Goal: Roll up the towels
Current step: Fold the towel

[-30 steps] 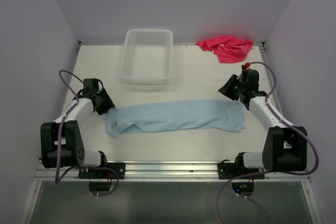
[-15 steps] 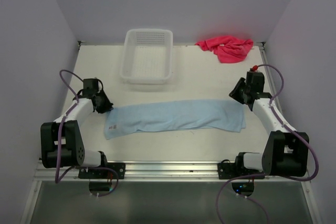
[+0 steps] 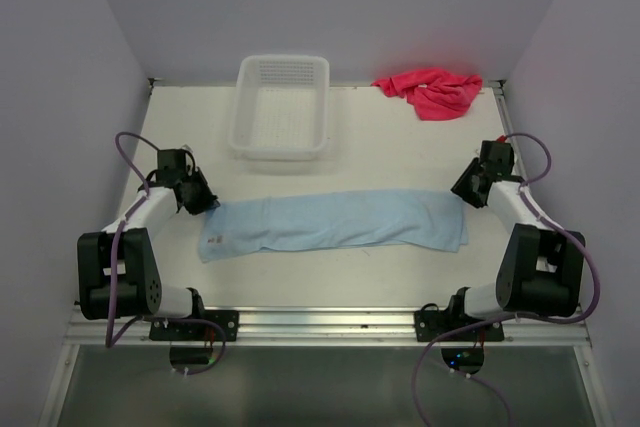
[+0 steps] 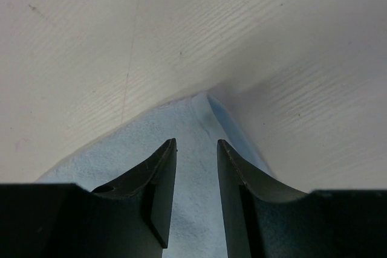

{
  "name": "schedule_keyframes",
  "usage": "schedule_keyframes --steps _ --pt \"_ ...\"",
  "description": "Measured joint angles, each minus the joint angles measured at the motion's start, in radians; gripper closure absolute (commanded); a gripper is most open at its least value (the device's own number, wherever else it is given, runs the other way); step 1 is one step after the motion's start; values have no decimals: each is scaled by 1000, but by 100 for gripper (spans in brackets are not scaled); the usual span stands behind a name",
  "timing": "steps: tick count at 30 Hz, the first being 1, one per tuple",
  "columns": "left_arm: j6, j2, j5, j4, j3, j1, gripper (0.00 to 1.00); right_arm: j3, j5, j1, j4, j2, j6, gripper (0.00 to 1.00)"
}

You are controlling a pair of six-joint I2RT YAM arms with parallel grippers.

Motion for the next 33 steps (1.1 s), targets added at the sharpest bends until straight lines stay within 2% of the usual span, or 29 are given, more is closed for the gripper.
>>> schedule_keyframes --steps 23,31,33 --pt "11 -19 32 2 0 5 100 23 27 -1 42 103 -62 58" --pt "13 -21 37 3 0 10 100 39 19 -1 104 162 -76 59" --pt "13 -21 37 3 0 13 100 39 18 -1 113 166 -79 62"
